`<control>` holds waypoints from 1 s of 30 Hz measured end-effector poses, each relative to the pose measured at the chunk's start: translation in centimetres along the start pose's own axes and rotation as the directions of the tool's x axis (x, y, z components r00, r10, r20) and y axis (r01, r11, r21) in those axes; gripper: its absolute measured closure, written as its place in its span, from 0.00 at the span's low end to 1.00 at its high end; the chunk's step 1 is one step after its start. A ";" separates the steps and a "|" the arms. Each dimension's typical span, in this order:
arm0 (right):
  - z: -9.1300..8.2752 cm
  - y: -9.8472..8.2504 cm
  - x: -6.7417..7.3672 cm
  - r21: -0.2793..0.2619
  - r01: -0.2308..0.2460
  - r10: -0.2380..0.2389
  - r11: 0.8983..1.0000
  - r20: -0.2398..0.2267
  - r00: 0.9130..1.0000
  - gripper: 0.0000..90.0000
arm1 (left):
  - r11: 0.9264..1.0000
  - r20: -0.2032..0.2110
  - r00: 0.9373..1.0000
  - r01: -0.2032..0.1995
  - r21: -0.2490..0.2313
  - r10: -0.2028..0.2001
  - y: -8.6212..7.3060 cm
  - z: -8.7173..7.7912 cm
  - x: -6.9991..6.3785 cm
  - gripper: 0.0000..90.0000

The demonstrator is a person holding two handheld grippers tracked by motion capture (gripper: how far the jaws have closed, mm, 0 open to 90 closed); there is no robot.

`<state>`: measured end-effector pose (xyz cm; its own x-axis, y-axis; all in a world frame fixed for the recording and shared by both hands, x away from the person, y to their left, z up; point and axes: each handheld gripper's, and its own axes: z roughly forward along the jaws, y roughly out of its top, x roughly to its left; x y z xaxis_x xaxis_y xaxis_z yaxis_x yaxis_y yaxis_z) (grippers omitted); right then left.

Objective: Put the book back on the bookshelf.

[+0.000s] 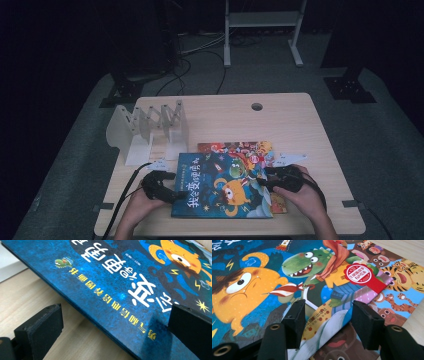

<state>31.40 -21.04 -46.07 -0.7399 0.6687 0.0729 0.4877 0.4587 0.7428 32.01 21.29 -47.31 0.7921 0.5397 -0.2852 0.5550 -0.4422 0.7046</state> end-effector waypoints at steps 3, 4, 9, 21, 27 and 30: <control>-0.3 -0.1 0.0 -0.004 0.028 -0.028 1.000 -0.007 1.000 0.52 | 1.000 0.024 1.000 0.006 0.008 -0.006 0.0 0.2 0.0 0.00; -0.5 -0.2 -0.1 -0.013 0.045 -0.045 0.999 0.004 0.999 0.54 | 1.000 0.026 1.000 0.006 0.009 -0.007 0.0 0.2 -0.1 0.00; -2.2 -1.2 -1.2 -0.024 0.050 -0.049 0.998 0.036 0.998 0.57 | 1.000 0.044 0.999 0.008 0.009 -0.009 -0.2 0.3 -0.1 0.00; -2.3 -3.0 -1.2 -0.007 0.088 -0.088 0.996 -0.048 0.995 0.53 | 0.999 0.110 0.994 -0.001 0.037 -0.003 -0.2 0.7 -0.3 0.00; -2.3 -3.0 -0.9 -0.002 0.091 -0.092 0.996 -0.044 0.995 0.56 | 0.998 0.100 0.995 -0.017 0.056 0.011 0.1 0.5 -0.5 0.00; -2.3 -3.0 -0.9 -0.005 0.091 -0.091 0.996 -0.042 0.995 0.56 | 0.998 0.093 0.996 -0.019 0.068 0.013 0.2 0.2 -0.7 0.00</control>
<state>29.51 -24.37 -46.82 -0.8002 0.5988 0.0331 0.4161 0.5146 0.7497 31.64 20.70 -47.14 0.8195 0.4649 -0.3352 0.5554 -0.5001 0.6644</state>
